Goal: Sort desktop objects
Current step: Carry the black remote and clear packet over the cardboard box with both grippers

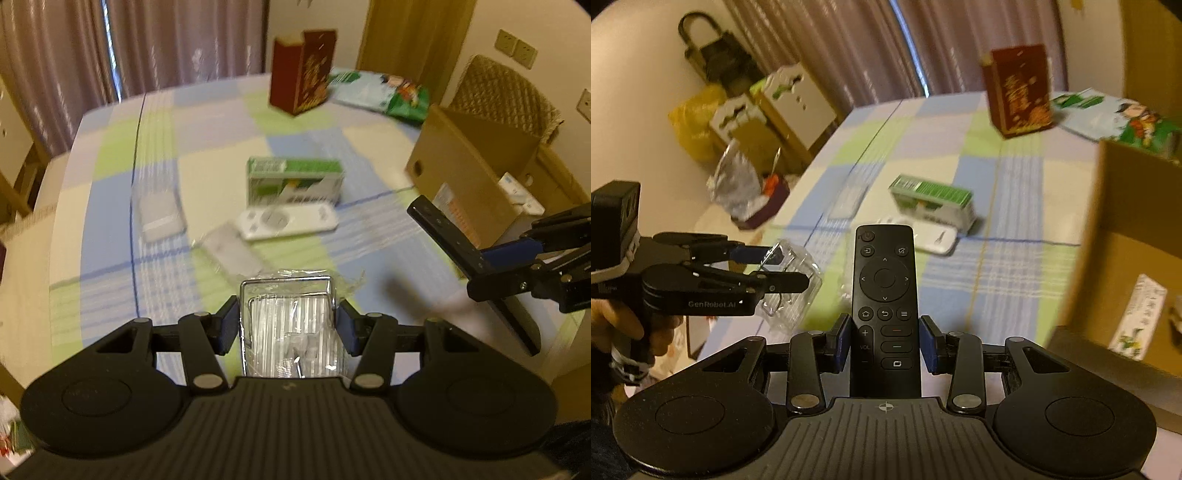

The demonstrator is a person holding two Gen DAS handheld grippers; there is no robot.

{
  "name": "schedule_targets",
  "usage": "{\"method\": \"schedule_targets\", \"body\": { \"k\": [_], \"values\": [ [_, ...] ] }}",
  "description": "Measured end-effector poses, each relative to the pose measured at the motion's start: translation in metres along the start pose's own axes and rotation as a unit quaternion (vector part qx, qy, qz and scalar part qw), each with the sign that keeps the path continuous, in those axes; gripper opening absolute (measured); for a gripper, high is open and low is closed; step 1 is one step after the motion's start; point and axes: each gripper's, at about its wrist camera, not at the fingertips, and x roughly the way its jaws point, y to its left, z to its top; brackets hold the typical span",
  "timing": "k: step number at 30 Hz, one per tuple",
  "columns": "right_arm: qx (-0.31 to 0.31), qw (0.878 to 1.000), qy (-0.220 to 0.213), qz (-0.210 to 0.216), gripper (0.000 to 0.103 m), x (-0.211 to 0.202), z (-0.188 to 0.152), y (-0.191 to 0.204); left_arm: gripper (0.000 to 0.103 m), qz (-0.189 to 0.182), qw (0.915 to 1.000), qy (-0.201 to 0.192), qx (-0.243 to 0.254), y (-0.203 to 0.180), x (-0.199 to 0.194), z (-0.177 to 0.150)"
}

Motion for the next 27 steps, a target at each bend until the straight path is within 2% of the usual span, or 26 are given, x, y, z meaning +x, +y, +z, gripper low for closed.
{"method": "schedule_targets", "body": {
  "k": [9, 18, 23, 27],
  "values": [
    [0.071, 0.995, -0.062, -0.011, 0.038, -0.074, -0.007, -0.047, 0.049, -0.022, 0.9987, -0.034, 0.031, -0.051, -0.02, 0.033],
    [0.164, 0.978, -0.123, -0.049, 0.038, -0.156, -0.008, -0.128, 0.049, -0.065, 0.9926, -0.061, 0.083, -0.116, -0.015, 0.074],
    [0.181, 0.971, -0.13, -0.082, 0.038, -0.187, -0.003, -0.171, 0.049, -0.09, 0.985, -0.073, 0.128, -0.165, -0.001, 0.101],
    [0.173, 0.972, -0.12, -0.106, 0.038, -0.198, 0.004, -0.197, 0.049, -0.105, 0.9796, -0.079, 0.152, -0.2, 0.014, 0.121]
  ]
}}
